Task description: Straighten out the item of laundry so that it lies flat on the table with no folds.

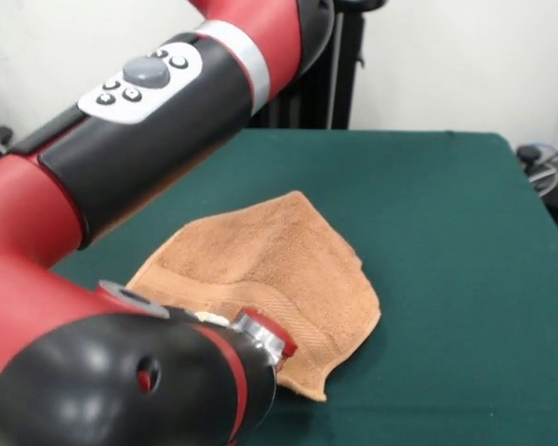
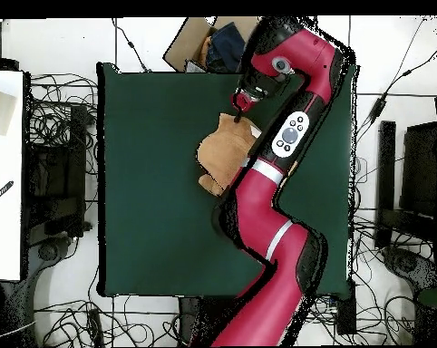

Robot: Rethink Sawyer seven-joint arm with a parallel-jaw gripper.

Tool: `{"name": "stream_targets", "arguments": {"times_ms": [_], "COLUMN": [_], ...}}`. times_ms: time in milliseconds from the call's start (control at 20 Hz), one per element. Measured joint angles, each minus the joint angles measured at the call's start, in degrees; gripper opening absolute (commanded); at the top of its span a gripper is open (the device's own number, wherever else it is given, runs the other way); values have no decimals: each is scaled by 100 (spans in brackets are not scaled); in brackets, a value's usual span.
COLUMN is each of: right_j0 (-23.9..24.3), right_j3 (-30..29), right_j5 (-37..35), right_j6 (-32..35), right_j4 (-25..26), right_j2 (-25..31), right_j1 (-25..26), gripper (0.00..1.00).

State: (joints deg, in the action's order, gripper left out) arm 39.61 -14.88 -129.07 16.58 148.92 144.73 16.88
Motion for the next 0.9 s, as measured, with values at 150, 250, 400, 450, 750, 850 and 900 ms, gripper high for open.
{"name": "stream_targets", "arguments": {"times_ms": [150, 250, 400, 450, 750, 850, 900], "right_j0": [-1, -2, -1, -1, -1, 4, 6], "right_j3": [-151, -232, -334, -361, -526, -550, -558], "right_j5": [-110, -193, -306, -336, -380, -379, -379], "right_j6": [105, 188, 318, 348, 580, 620, 633], "right_j4": [-379, -598, -902, -994, -1604, -1760, -1804], "right_j2": [-294, -483, -776, -862, -1380, -1480, -1506], "right_j1": [-153, -257, -421, -470, -686, -700, -702], "gripper": [0, 0, 0, 0, 0, 0, 0]}}
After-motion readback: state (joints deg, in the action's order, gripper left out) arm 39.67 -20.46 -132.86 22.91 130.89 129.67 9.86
